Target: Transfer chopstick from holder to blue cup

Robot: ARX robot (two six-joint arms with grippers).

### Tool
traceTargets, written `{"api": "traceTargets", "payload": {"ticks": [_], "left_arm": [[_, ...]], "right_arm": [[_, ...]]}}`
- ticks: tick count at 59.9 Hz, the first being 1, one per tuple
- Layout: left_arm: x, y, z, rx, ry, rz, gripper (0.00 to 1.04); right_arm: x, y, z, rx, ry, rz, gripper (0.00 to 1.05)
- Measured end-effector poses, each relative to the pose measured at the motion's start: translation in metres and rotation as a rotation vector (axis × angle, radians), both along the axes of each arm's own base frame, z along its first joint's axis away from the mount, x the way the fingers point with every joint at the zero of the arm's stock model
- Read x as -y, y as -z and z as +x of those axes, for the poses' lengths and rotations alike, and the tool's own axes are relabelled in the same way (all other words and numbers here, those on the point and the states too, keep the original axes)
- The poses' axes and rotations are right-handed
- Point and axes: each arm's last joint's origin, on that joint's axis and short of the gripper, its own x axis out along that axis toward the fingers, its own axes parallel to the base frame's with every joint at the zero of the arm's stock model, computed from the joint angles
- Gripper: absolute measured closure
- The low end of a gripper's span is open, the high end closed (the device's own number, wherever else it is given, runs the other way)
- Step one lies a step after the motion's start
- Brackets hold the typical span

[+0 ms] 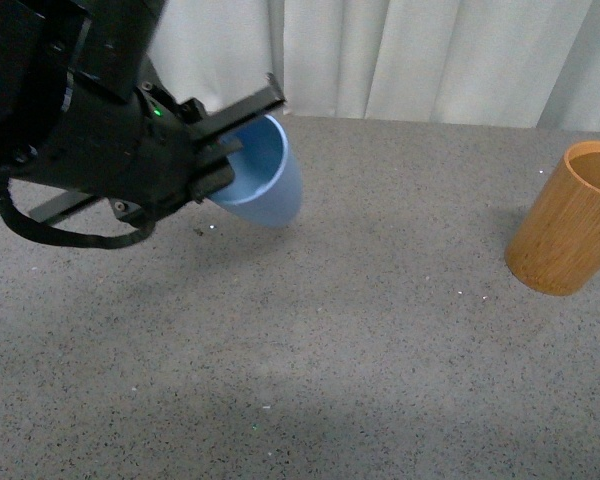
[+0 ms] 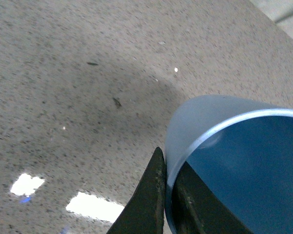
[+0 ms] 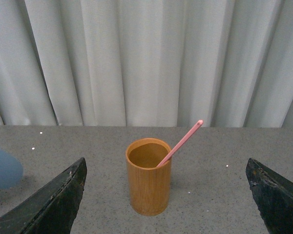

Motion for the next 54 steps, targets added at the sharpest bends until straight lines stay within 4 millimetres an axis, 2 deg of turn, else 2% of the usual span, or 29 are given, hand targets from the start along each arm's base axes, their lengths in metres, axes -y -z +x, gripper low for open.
{"api": "traceTargets", "payload": {"ticks": [10,21,54], "left_arm": [[0.024,0.012,-0.012,-0.033,0.063,0.01,1.01],[0.04,0.018,-0.022,-0.049,0.104,0.013,1.01],[0.04,0.031,-0.026,-0.08,0.089,0.058,1.01]], "right_arm": [[0.0,0.0,0.0,0.0,0.0,0.0,0.09],[0.0,0.0,0.0,0.0,0.0,0.0,0.09],[0.0,0.0,0.0,0.0,0.0,0.0,0.09]]}}
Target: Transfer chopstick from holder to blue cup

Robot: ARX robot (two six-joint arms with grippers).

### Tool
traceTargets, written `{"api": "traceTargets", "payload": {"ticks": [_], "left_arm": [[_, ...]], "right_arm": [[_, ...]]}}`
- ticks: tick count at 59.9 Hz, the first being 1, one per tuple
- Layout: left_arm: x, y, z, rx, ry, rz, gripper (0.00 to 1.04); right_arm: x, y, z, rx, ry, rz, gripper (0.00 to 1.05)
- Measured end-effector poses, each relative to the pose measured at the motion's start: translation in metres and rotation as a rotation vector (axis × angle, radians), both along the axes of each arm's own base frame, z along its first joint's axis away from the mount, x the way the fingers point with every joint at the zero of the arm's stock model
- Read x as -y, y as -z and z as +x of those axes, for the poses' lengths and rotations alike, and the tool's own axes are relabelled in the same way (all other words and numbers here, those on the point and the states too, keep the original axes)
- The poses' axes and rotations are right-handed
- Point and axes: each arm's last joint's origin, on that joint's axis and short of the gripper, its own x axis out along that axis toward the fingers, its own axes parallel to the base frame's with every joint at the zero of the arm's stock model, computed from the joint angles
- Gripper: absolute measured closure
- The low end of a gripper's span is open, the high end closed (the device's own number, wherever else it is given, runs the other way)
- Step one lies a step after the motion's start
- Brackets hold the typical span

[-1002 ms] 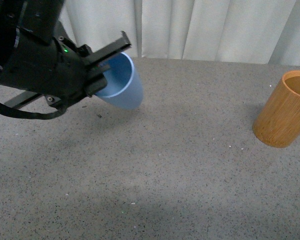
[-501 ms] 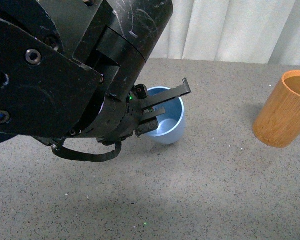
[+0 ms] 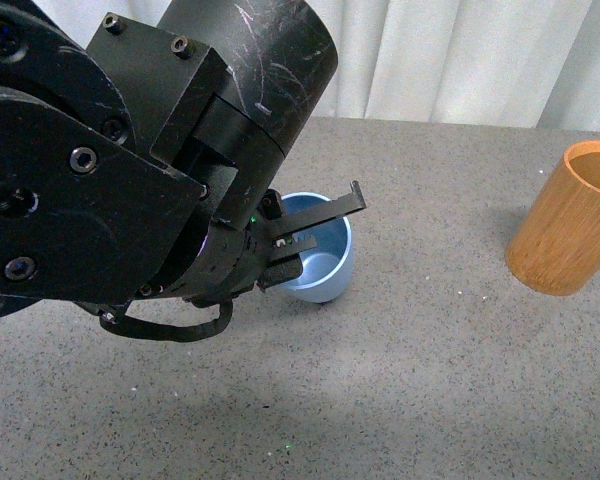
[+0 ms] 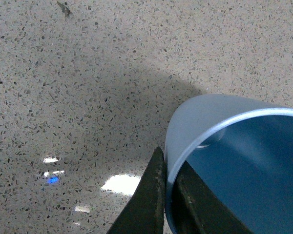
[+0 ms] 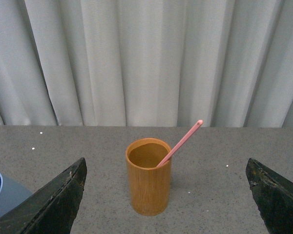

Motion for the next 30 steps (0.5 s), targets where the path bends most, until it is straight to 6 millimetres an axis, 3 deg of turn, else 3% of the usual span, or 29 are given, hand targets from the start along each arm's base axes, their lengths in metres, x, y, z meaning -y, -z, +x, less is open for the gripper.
{"api": "traceTargets", "payload": {"ticks": [9,30], "left_arm": [[-0.0001,0.0004,-0.0004,-0.009,0.005,0.0,0.98],[0.0067,-0.0067,0.0036,-0.006,0.021,-0.01,0.44]], "right_arm": [[0.0,0.0,0.0,0.0,0.0,0.0,0.09],[0.0,0.0,0.0,0.0,0.0,0.0,0.09]]}}
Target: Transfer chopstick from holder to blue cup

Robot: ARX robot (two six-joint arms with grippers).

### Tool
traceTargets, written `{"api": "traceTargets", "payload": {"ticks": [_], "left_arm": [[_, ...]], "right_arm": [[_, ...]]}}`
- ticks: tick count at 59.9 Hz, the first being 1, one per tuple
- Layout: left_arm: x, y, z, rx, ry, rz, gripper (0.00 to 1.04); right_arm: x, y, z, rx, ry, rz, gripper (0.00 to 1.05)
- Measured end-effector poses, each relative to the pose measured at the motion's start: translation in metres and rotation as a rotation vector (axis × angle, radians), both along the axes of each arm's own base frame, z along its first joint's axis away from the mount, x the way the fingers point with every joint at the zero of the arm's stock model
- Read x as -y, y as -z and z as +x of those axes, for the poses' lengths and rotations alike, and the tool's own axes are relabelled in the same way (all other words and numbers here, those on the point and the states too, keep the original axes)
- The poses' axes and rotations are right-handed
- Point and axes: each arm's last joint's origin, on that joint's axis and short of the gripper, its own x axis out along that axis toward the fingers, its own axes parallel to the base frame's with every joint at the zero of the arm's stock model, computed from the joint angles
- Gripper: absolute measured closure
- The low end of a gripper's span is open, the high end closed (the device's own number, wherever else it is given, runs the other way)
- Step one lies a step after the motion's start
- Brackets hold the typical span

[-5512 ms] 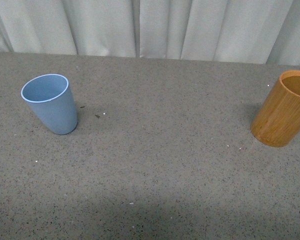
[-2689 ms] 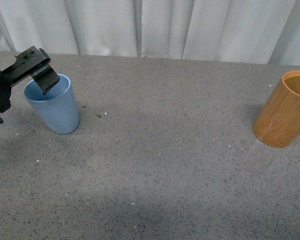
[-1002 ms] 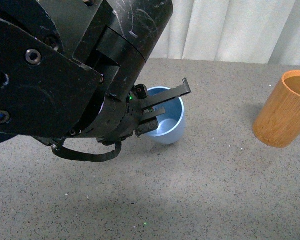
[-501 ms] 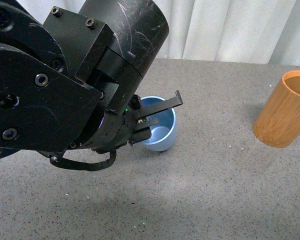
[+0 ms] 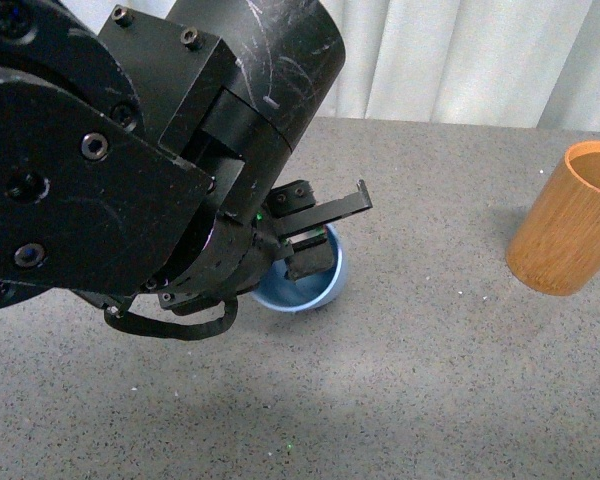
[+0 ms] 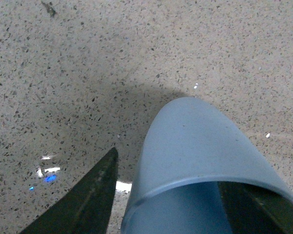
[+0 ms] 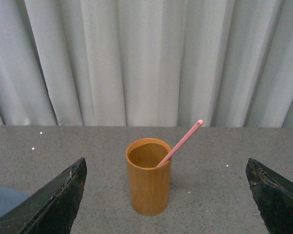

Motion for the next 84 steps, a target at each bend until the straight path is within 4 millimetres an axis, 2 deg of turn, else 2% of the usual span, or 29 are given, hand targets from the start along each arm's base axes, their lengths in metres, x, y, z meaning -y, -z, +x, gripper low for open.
{"api": "traceTargets", "payload": {"ticks": [13,15,19,84], "left_arm": [[0.006,-0.009,0.004,0.015,0.009,-0.011,0.08],[0.007,-0.01,0.004,0.016,0.01,-0.01,0.05],[0.008,-0.011,0.005,0.017,0.012,-0.011,0.07],[0.001,-0.015,0.008,0.018,-0.011,-0.002,0.07]], "right_arm": [[0.0,0.0,0.0,0.0,0.0,0.0,0.09],[0.0,0.0,0.0,0.0,0.0,0.0,0.09],[0.0,0.0,0.0,0.0,0.0,0.0,0.09],[0.0,0.0,0.0,0.0,0.0,0.0,0.09]]}}
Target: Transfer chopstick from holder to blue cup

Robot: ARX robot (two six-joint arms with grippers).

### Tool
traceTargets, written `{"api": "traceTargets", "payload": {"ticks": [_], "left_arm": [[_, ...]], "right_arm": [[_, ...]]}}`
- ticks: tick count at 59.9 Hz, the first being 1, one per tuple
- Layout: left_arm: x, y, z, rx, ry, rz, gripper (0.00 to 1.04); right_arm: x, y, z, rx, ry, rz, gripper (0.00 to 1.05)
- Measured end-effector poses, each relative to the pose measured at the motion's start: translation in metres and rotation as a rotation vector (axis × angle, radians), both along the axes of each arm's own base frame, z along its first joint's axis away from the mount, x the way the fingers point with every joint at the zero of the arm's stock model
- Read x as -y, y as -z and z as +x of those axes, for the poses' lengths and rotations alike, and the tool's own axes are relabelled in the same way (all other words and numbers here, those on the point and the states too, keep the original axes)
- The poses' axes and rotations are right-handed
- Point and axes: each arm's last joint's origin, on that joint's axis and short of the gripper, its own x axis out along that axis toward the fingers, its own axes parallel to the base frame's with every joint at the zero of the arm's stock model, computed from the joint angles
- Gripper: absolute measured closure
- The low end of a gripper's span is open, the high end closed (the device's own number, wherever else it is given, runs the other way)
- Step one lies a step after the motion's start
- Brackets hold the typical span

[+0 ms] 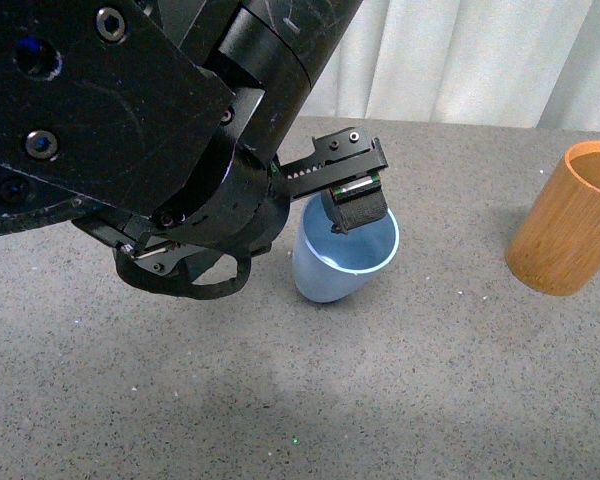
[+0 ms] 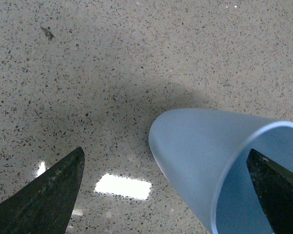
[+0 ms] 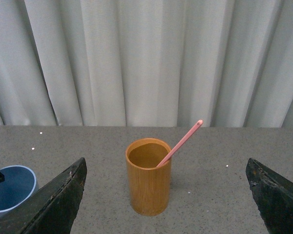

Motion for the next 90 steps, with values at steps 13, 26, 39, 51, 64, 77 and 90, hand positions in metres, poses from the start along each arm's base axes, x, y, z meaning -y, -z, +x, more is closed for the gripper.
{"api": "traceTargets", "payload": {"ticks": [13,26,39,51,64,77,90], "left_arm": [[-0.001,0.0,0.001,0.0,-0.002,0.0,0.07],[-0.004,-0.007,0.002,0.017,-0.011,-0.01,0.07],[-0.04,-0.001,-0.007,0.485,-0.014,0.172,0.29],[-0.13,-0.039,-0.052,0.872,-0.002,0.301,0.68],[-0.198,-0.041,-0.107,0.823,0.0,0.361,1.01],[-0.199,-0.045,-0.185,0.784,0.023,0.365,1.01],[-0.199,-0.05,-0.206,0.865,0.009,0.368,1.01]], "right_arm": [[0.0,0.0,0.0,0.0,0.0,0.0,0.09],[0.0,0.0,0.0,0.0,0.0,0.0,0.09],[0.0,0.0,0.0,0.0,0.0,0.0,0.09],[0.0,0.0,0.0,0.0,0.001,0.0,0.09],[0.0,0.0,0.0,0.0,0.001,0.0,0.09],[0.0,0.0,0.0,0.0,0.0,0.0,0.09],[0.0,0.0,0.0,0.0,0.0,0.0,0.09]]}}
